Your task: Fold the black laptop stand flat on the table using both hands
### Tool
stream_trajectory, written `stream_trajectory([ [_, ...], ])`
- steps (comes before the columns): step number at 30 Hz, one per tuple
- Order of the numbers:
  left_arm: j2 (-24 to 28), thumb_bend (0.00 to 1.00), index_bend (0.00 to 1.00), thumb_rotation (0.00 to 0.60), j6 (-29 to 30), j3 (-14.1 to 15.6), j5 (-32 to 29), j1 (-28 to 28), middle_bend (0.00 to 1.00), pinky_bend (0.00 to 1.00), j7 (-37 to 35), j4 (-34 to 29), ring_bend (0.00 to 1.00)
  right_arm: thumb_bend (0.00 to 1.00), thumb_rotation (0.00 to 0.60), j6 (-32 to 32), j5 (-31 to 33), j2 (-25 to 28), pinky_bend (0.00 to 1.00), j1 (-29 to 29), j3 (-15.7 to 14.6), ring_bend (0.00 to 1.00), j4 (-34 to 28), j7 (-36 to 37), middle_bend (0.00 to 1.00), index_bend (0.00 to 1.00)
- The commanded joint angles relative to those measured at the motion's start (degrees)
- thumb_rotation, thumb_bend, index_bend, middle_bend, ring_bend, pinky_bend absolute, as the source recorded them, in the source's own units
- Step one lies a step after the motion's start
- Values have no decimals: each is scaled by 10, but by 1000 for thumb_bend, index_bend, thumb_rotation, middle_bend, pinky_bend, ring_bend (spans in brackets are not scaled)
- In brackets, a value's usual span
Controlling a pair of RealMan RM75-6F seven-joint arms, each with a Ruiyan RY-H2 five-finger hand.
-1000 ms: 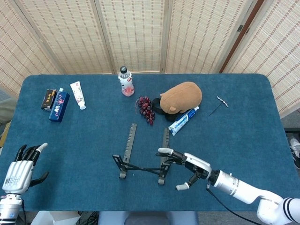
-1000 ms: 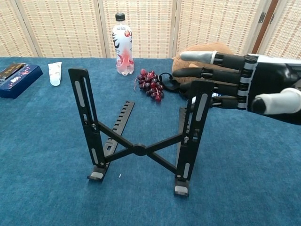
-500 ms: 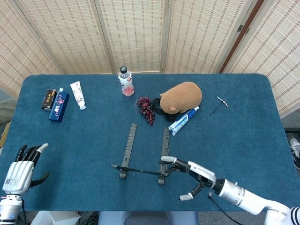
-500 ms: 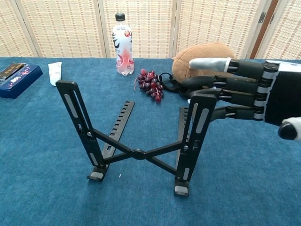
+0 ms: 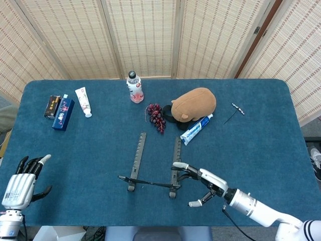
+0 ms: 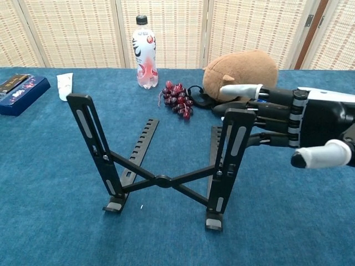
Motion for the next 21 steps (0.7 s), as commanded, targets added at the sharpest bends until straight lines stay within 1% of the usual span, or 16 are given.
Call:
stream_trajectory([
  [1, 0, 223, 111, 600, 0, 0, 1, 0, 174, 0, -1, 0, 149, 29, 600, -7, 5, -9, 219, -1, -2, 57, 9, 5, 132, 0],
  [9, 2, 223, 111, 600, 0, 1, 7, -1, 174, 0, -4, -2, 148, 29, 600, -19, 3, -27, 218, 1, -13, 57, 19, 16, 132, 0],
  [21, 1, 223, 111, 600, 0, 3, 9, 0, 175, 0, -4, -2, 149, 29, 600, -26, 6, -38, 218, 4, -25, 57, 24, 52, 132, 0],
])
